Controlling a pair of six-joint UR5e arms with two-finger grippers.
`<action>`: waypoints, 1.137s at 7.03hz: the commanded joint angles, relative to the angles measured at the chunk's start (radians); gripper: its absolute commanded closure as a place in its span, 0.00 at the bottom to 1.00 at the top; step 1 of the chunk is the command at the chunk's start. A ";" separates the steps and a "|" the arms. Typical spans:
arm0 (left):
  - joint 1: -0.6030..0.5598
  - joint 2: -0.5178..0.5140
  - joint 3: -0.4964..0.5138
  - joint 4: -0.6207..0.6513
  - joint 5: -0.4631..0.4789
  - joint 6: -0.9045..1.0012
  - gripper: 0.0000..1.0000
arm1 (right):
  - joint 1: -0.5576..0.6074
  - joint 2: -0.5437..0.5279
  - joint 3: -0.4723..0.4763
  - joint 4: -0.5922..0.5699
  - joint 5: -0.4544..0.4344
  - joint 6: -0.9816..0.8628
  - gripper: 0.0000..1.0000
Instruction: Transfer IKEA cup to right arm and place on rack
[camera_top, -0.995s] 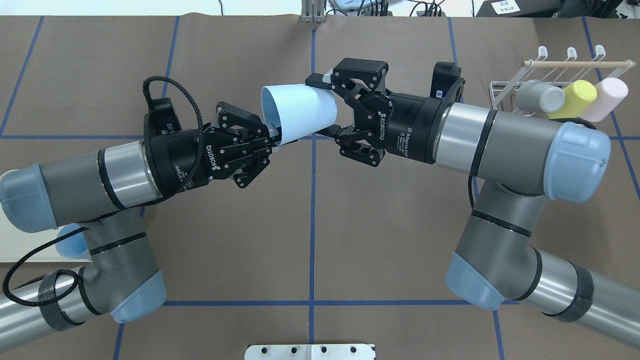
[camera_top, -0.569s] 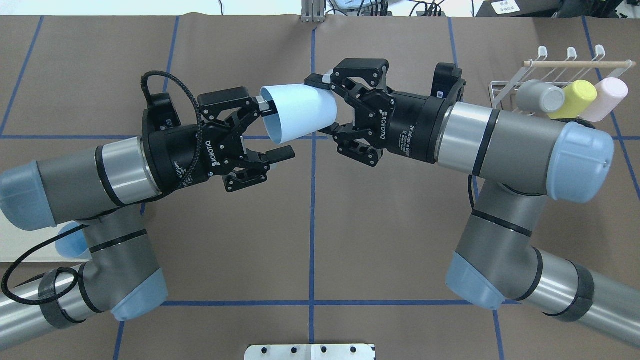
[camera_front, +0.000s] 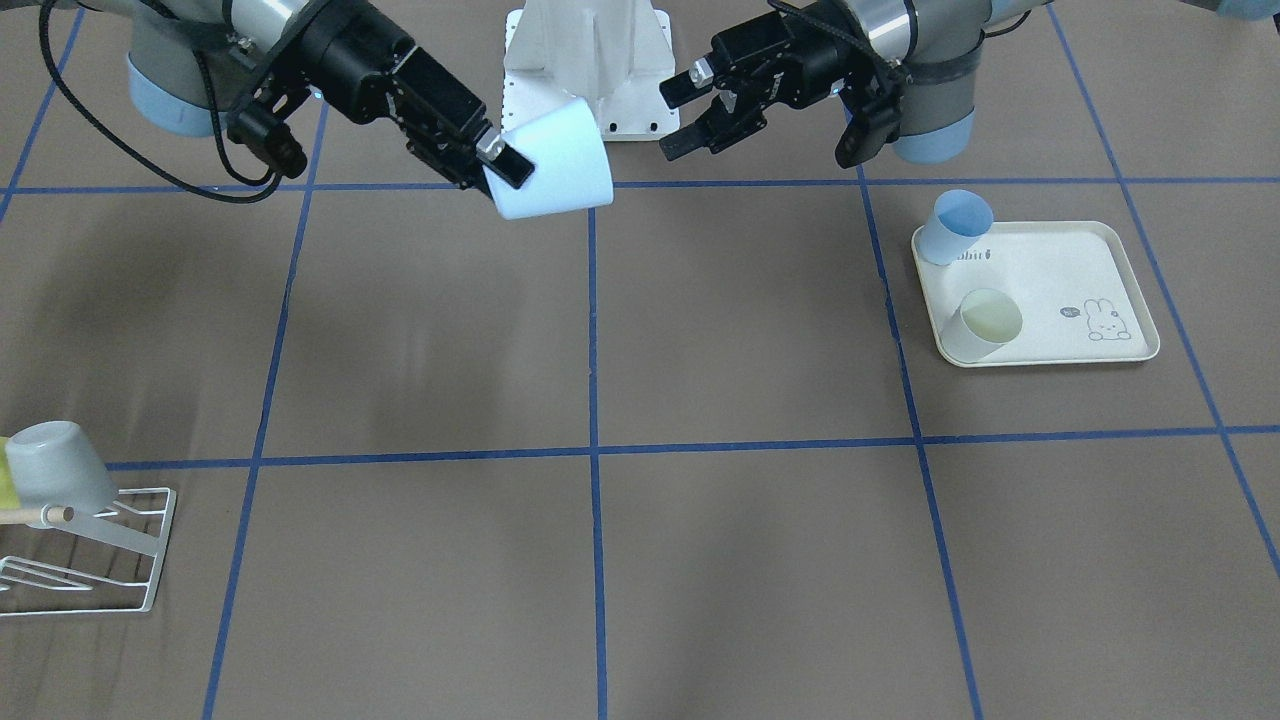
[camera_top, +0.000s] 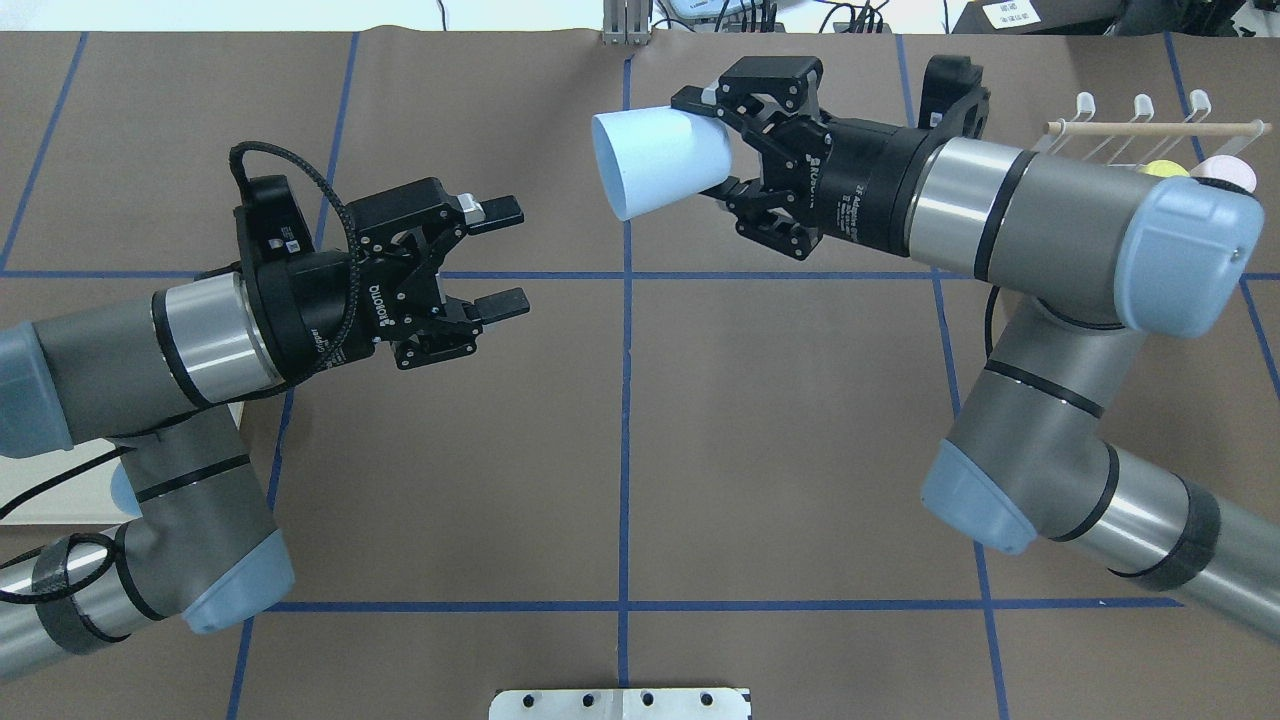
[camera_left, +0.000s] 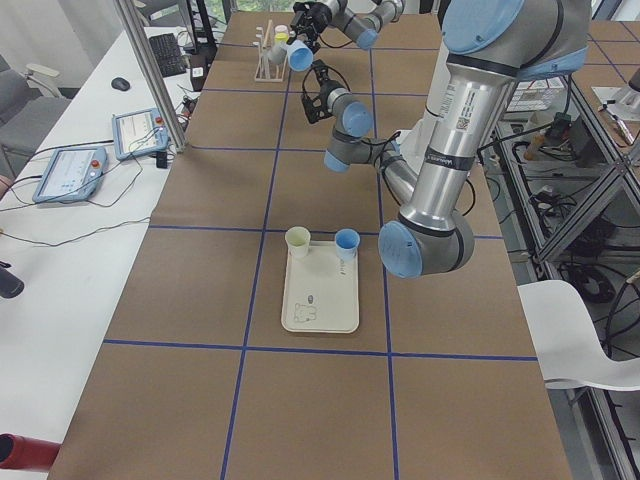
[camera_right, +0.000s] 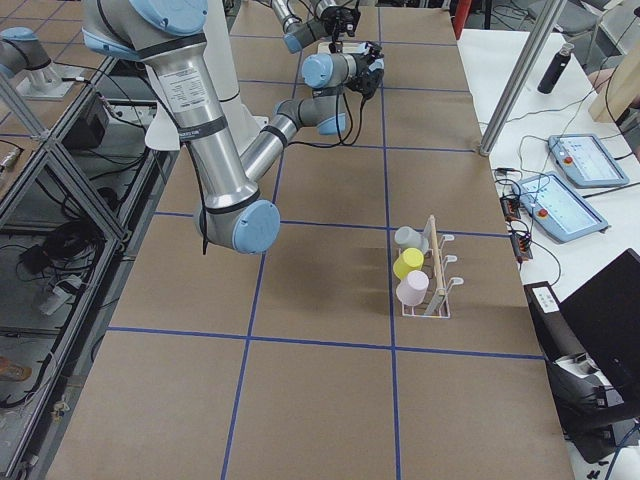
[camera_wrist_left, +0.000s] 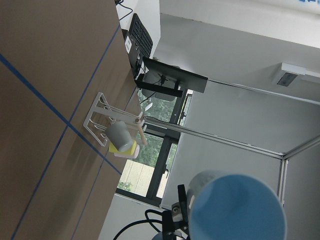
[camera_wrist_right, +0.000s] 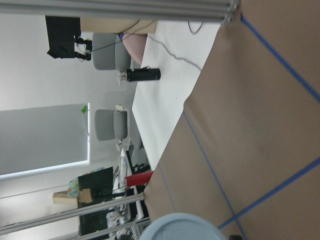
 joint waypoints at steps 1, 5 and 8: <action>-0.032 0.005 0.057 0.004 0.000 0.042 0.00 | 0.120 -0.006 -0.014 -0.322 -0.035 -0.340 0.66; -0.064 0.030 0.149 0.002 0.000 0.255 0.00 | 0.330 0.006 -0.247 -0.460 -0.178 -0.917 0.65; -0.068 0.033 0.180 -0.007 0.000 0.262 0.00 | 0.426 0.017 -0.418 -0.427 -0.176 -0.978 0.63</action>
